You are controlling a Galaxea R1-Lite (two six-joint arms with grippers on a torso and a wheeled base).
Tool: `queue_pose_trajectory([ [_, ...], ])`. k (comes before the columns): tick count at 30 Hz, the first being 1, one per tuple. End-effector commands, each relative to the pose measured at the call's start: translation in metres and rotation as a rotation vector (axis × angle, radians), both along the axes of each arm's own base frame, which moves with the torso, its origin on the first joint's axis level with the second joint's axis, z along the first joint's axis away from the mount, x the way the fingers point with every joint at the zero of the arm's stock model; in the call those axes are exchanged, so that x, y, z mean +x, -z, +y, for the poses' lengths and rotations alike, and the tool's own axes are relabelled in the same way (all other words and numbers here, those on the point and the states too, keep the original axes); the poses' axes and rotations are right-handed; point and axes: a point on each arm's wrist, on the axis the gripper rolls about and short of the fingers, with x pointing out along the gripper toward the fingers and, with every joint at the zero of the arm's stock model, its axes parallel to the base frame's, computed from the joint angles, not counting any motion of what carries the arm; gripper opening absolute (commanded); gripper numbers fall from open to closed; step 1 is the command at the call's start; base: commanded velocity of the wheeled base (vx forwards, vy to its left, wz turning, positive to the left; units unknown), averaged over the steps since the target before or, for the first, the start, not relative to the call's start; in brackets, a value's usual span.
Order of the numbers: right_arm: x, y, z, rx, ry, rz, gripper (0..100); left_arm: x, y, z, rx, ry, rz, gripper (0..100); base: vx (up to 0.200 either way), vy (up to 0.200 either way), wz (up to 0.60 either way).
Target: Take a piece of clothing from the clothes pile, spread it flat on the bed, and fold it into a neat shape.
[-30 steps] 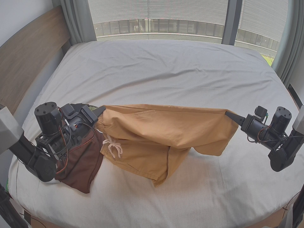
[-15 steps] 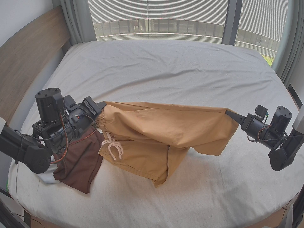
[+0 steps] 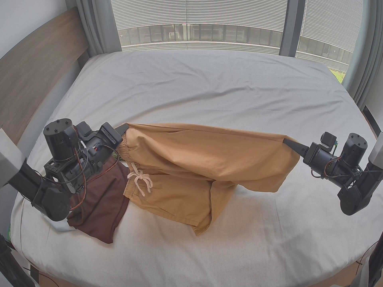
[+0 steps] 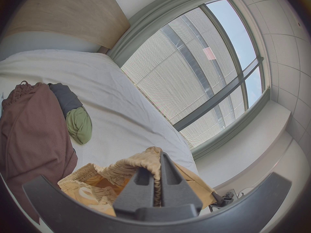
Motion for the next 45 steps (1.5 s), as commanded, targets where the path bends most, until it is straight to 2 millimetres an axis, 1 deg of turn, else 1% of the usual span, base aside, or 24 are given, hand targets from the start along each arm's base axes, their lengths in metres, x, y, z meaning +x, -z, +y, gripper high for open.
queue_pose_trajectory([
  [1,0.002,-0.002,0.001,0.0,-0.001,-0.011,0,0.004,0.013,0.0,0.01,-0.001,0.019,0,0.0,0.0,0.0],
  [3,0.003,-0.002,0.001,-0.001,0.001,-0.015,0,0.006,0.015,0.0,0.009,-0.002,0.011,0,0.0,0.0,0.0],
  [5,0.009,-0.002,0.003,0.0,-0.002,-0.027,0,0.013,0.023,-0.002,-0.001,-0.002,-0.027,0,0.0,0.0,0.0],
  [8,0.02,0.003,0.004,-0.001,-0.004,-0.028,0,0.022,0.034,-0.002,-0.015,-0.009,-0.064,0,0.0,0.0,0.0],
  [10,0.025,0.002,0.003,0.001,0.001,-0.044,0,0.028,0.042,-0.001,-0.016,-0.016,-0.077,0,0.0,0.0,0.0],
  [12,0.03,0.0,0.002,0.003,0.002,-0.057,0,0.035,0.045,-0.001,-0.021,-0.019,-0.09,0,0.0,0.0,0.0],
  [14,0.036,-0.004,0.003,0.007,0.002,-0.072,0,0.041,0.046,-0.002,-0.025,-0.022,-0.1,0,0.0,0.0,0.0],
  [18,0.047,-0.01,0.003,0.008,0.005,-0.063,0,0.046,0.044,-0.003,-0.027,-0.022,-0.107,0,0.0,0.0,0.0],
  [20,0.059,-0.01,0.004,0.007,0.006,-0.051,0,0.049,0.044,-0.004,-0.029,-0.025,-0.114,0,0.0,0.0,0.0],
  [24,0.074,-0.009,0.003,0.005,0.025,-0.033,0,0.054,0.044,-0.005,-0.033,-0.03,-0.126,0,0.0,0.0,0.0],
  [26,0.077,-0.008,0.003,0.006,0.034,-0.032,0,0.055,0.045,-0.005,-0.032,-0.03,-0.125,0,0.0,0.0,0.0],
  [27,0.087,-0.006,0.004,0.005,0.043,-0.028,0,0.058,0.045,-0.005,-0.034,-0.033,-0.129,0,0.0,0.0,0.0],
  [28,0.087,-0.005,0.004,0.005,0.043,-0.027,0,0.058,0.046,-0.005,-0.033,-0.033,-0.128,0,0.0,0.0,0.0],
  [29,0.093,-0.004,0.002,0.005,0.048,-0.027,0,0.061,0.045,-0.005,-0.035,-0.035,-0.135,0,0.0,0.0,0.0],
  [34,0.106,-0.008,0.002,0.006,0.054,-0.026,0,0.072,0.046,-0.004,-0.04,-0.045,-0.156,0,0.0,0.0,0.0],
  [39,0.117,-0.009,-0.003,0.006,0.068,-0.033,0,0.086,0.05,-0.004,-0.045,-0.053,-0.18,0,0.0,0.0,0.0],
  [40,0.121,-0.007,-0.004,0.006,0.069,-0.03,0,0.092,0.054,-0.004,-0.046,-0.055,-0.181,0,0.0,0.0,0.0],
  [42,0.125,-0.004,-0.006,0.006,0.074,-0.026,0,0.097,0.058,-0.005,-0.046,-0.056,-0.183,0,0.0,0.0,0.0],
  [45,0.131,0.0,-0.007,0.005,0.079,-0.031,0,0.104,0.059,-0.006,-0.05,-0.058,-0.198,0,0.0,0.0,0.0],
])
